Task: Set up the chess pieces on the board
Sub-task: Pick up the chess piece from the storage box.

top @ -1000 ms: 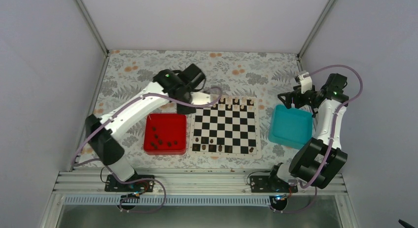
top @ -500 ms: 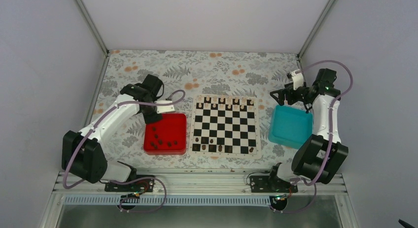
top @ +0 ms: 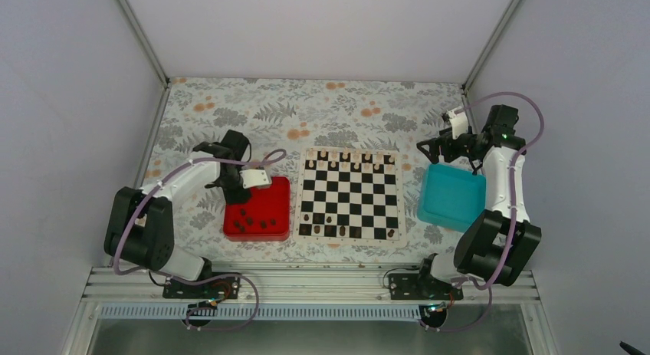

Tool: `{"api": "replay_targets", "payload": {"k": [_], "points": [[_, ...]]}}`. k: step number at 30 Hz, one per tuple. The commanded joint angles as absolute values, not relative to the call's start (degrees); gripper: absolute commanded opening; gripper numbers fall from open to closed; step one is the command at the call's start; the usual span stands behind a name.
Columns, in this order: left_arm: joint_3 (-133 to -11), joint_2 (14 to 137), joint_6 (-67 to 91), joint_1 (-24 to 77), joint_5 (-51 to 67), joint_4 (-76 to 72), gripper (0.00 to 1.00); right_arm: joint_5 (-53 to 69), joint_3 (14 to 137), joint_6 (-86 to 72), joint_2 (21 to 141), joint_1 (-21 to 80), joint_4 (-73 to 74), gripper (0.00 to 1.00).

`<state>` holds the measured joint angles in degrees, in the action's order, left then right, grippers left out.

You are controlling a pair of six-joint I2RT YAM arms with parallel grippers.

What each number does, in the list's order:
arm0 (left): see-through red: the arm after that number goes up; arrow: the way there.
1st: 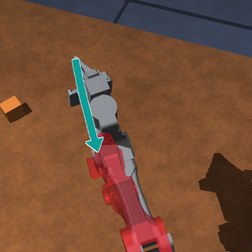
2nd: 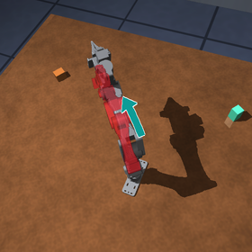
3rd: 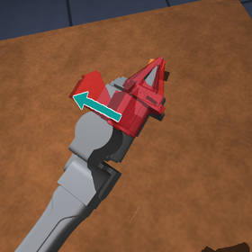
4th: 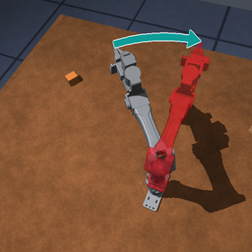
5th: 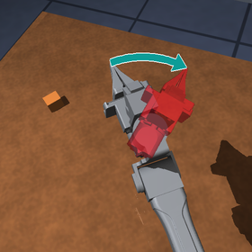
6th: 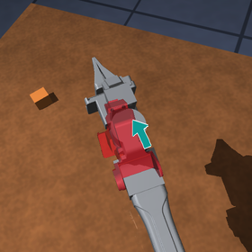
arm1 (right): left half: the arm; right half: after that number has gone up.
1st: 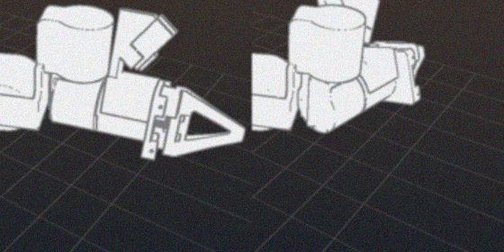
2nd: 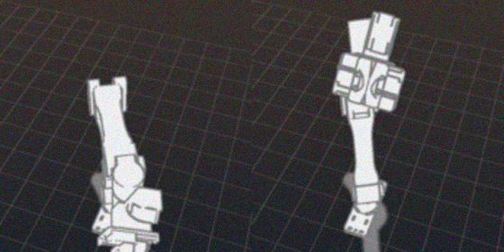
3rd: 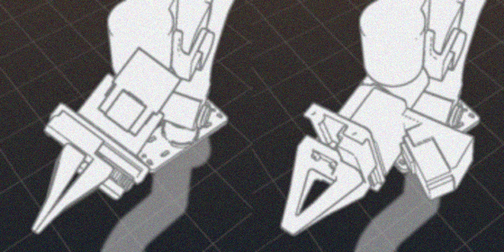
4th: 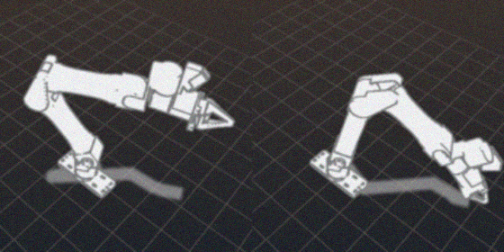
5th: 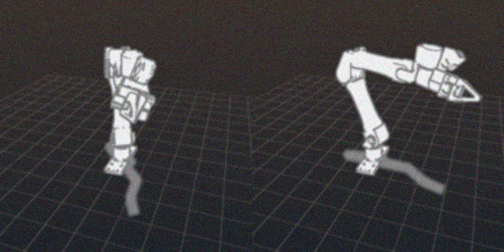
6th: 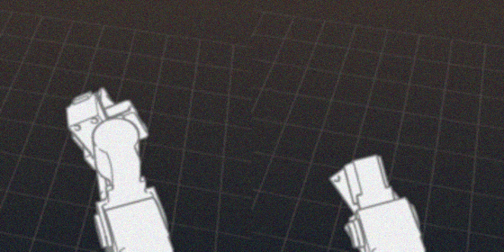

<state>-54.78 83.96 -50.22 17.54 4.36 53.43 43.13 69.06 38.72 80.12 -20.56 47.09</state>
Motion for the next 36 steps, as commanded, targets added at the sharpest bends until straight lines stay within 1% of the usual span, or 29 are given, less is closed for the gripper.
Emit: {"api": "replay_targets", "payload": {"k": [1,11,23,36], "points": [[-52.9,85.4,-51.1,16.8,6.1,50.3,0.37,43.2,68.3,38.1,80.5,-19.9,45.7,1.0],[-50.6,88.4,-50.5,16.7,2.7,46.3,0.37,42.9,67.8,38.5,80.4,-19.9,45.5,1.0],[-49.8,88.7,-50.8,16.1,-0.8,46.2,0.35,42.8,67.5,38.6,80.6,-19.9,45.2,1.0],[-51.4,87.1,-51.1,15.8,0.5,49.9,0.34,42.6,67.1,38.9,80.7,-19.8,45.3,1.0]]}}
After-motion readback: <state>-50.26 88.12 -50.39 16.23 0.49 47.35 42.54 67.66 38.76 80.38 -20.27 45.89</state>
